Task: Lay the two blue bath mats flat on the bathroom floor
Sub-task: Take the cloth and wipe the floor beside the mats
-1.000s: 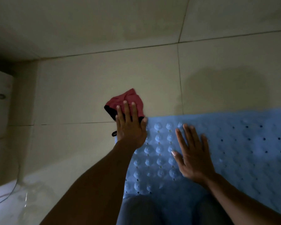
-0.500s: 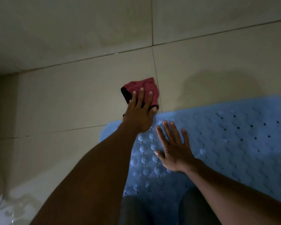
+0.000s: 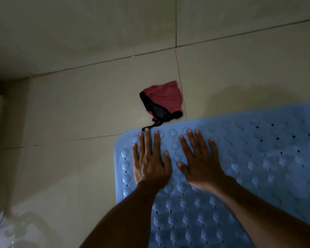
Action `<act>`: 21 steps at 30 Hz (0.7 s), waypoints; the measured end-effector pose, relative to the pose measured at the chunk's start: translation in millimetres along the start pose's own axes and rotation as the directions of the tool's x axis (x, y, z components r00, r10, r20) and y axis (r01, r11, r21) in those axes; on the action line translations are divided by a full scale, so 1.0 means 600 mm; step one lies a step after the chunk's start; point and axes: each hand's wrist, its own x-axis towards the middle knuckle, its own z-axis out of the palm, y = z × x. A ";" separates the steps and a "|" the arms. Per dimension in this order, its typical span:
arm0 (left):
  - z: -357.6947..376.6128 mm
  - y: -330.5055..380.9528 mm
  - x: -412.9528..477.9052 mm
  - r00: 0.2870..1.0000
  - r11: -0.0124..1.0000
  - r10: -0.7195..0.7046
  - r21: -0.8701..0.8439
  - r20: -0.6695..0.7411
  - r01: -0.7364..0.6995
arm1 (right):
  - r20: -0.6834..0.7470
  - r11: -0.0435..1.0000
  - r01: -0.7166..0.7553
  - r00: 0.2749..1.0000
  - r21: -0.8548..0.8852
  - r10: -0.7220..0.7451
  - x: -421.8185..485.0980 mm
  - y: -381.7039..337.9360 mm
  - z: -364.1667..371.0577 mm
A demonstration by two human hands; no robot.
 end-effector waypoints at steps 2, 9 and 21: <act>0.001 0.000 0.001 1.000 1.000 -0.003 -0.023 -0.001 0.003 | 0.056 1.000 0.016 0.998 0.022 -0.017 0.003 0.001 -0.018; 0.015 -0.003 0.003 0.996 0.999 0.000 -0.051 -0.086 -0.005 | -0.454 0.988 0.114 0.889 0.105 -0.055 0.170 -0.071 -0.129; 0.021 -0.001 0.005 0.990 0.999 0.022 -0.031 -0.139 -0.026 | -0.180 0.977 0.211 0.962 0.003 -0.207 0.175 0.084 -0.129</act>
